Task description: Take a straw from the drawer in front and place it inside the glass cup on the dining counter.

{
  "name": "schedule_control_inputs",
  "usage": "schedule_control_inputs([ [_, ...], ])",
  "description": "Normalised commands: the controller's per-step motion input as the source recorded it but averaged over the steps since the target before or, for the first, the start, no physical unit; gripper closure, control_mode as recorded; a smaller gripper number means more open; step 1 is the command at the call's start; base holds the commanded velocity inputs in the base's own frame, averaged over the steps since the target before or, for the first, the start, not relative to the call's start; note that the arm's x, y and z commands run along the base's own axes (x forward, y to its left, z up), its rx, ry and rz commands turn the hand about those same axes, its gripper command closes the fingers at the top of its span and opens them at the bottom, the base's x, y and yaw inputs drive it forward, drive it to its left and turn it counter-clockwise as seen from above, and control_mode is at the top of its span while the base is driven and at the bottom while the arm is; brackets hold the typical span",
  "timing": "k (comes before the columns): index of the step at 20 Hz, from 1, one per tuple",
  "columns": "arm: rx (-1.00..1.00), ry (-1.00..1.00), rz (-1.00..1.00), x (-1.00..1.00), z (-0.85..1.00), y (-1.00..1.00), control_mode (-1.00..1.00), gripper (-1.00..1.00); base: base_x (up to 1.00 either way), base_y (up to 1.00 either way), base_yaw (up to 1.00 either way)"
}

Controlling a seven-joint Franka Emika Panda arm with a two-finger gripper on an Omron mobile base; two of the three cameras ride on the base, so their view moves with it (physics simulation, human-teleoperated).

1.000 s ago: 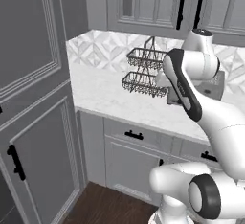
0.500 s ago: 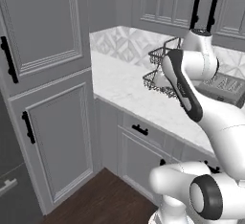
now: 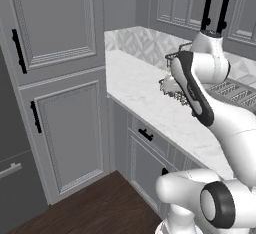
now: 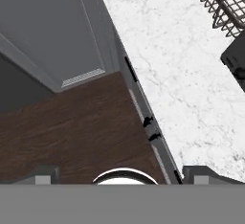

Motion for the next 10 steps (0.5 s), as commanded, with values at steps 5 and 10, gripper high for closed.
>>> schedule_control_inputs([
  [5, -0.02, -0.02, 0.07, -0.02, -0.03, 0.00, -1.00, -1.00, 0.00, 0.00, 0.00],
  [10, -0.21, 0.00, 0.00, 0.08, -0.21, 0.83, -1.00, -1.00, 0.00, 0.00, 0.00],
])
